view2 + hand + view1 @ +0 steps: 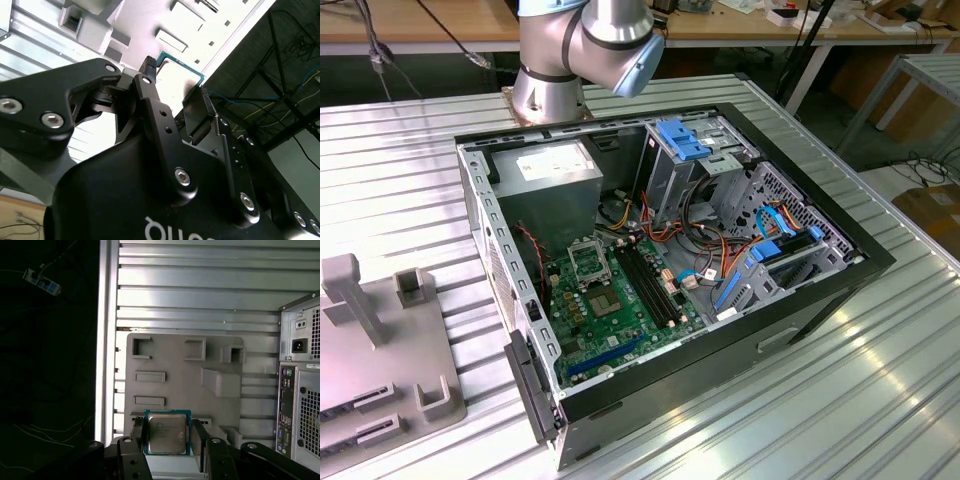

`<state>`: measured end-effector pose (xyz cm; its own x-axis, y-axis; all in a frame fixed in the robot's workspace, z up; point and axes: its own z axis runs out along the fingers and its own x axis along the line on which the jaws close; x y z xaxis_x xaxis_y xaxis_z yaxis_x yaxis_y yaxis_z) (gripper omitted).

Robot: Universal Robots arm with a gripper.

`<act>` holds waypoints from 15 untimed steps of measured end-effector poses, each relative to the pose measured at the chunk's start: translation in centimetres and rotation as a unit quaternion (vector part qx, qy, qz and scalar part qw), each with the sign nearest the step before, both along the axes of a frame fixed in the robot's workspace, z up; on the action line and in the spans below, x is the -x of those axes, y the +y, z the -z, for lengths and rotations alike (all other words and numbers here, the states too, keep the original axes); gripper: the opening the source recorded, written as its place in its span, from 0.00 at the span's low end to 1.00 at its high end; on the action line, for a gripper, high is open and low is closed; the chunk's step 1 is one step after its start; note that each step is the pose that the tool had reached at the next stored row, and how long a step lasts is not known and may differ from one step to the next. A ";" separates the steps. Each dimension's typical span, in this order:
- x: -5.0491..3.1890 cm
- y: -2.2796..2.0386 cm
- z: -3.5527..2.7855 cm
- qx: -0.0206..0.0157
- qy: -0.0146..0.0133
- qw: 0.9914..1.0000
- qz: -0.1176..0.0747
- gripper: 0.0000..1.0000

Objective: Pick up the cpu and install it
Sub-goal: 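Pick up the cpu and move it towards the insertion slot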

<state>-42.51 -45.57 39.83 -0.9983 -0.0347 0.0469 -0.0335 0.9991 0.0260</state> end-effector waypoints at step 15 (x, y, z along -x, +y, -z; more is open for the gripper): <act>-3.19 0.00 0.00 0.000 0.000 1.000 0.000 0.47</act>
<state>-39.33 -45.57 39.82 -0.9983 -0.0346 0.0473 -0.0334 0.9991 0.0260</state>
